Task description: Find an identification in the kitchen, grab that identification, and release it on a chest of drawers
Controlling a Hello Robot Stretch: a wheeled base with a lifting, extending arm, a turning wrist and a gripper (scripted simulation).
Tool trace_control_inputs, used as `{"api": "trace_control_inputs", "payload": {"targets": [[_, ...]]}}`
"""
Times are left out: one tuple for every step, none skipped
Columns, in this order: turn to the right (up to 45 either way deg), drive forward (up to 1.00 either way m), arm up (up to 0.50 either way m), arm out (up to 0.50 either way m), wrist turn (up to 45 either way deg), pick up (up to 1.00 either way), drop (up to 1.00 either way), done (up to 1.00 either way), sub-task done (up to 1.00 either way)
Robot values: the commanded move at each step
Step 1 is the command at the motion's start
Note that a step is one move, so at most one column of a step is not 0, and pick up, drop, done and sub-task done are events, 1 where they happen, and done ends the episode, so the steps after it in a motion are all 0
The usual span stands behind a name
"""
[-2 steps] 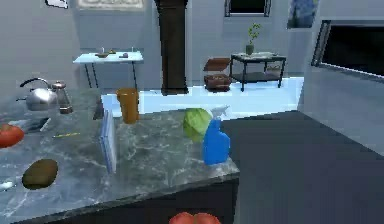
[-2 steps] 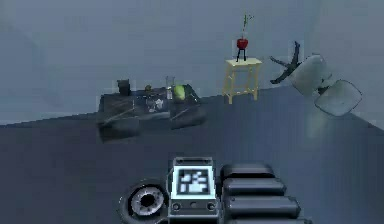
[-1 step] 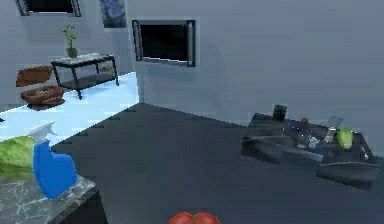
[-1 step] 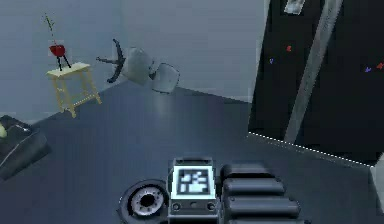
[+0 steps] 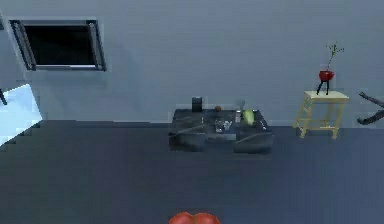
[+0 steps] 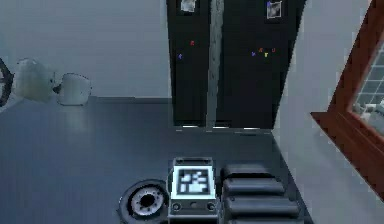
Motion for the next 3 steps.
{"api": "trace_control_inputs", "payload": {"targets": [[0.0,0.65,0.00,0.00,0.0,0.00,0.00,0.00,0.00],[-12.0,0.00,0.00,0.00,0.0,0.00,0.00,0.00,0.00],[0.0,0.40,0.00,0.00,0.0,0.00,0.00,0.00,0.00]]}}
